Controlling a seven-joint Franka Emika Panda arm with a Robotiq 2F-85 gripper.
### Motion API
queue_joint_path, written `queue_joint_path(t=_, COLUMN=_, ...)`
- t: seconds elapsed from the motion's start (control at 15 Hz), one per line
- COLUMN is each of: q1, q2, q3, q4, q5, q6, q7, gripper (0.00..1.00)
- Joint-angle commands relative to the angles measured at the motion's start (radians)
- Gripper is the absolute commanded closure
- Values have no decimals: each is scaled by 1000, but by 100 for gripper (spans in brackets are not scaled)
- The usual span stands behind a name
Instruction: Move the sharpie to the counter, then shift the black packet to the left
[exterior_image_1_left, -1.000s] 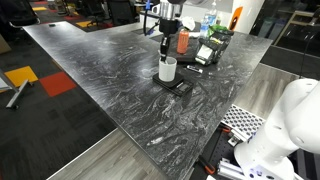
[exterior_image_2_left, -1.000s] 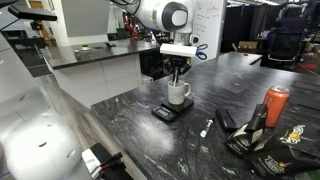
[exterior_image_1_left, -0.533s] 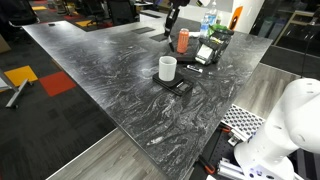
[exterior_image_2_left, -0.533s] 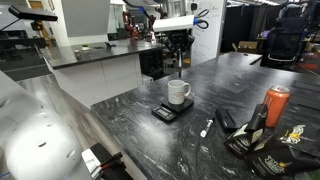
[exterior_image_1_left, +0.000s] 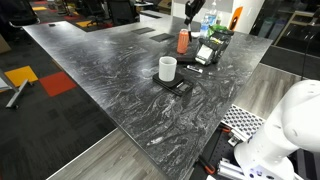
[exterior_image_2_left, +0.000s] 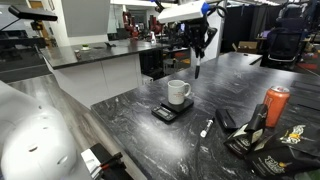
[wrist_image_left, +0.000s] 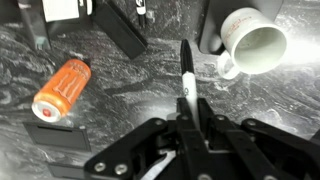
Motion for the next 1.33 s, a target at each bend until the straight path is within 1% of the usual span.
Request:
queue_joint_path(t=0.0, q1=-39, q2=90, q3=-88, q4=-26, q5=65, q6=3, q7=-26, gripper=97)
queue_joint_path(t=0.07, q1=-40, q2=126, q3=-119, q4=-29, q5=100, q6=5, q7=-48, gripper=97)
queue_joint_path(t=0.2, q1=-40, q2=197, q3=-157, q4=-23, q5=172, q6=-6, q7=-85, gripper=97)
queue_joint_path(t=0.33, q1=-47, q2=259, q3=-173, q4=-31, q5=227, q6=-19, q7=-117, gripper=97)
queue_joint_path(t=0.4, q1=-51, q2=291, q3=-173, q4=-24, q5=239, q6=-44, q7=-136, gripper=97)
queue_joint_path(t=0.6, q1=-66, q2=387, q3=-153, q4=28, q5=227, q6=-143, q7=-170, gripper=97)
queue_joint_path(t=0.87, q1=-69, q2=472, q3=-111, q4=101, q5=138, q6=-299, q7=-203, gripper=97)
queue_joint_path(t=0.93, q1=-70, q2=482, q3=-101, q4=115, q5=118, q6=-322, q7=-210, gripper=81)
queue_joint_path(t=1.0, q1=-72, q2=486, q3=-93, q4=123, q5=103, q6=-327, q7=-214, gripper=85)
queue_joint_path(t=1.07, q1=-73, q2=493, q3=-86, q4=134, q5=89, q6=-331, q7=-216, gripper=60)
queue_joint_path(t=1.2, q1=-77, q2=494, q3=-78, q4=143, q5=73, q6=-322, q7=-214, gripper=58)
queue_joint_path(t=1.27, q1=-79, q2=490, q3=-75, q4=141, q5=70, q6=-306, q7=-208, gripper=51)
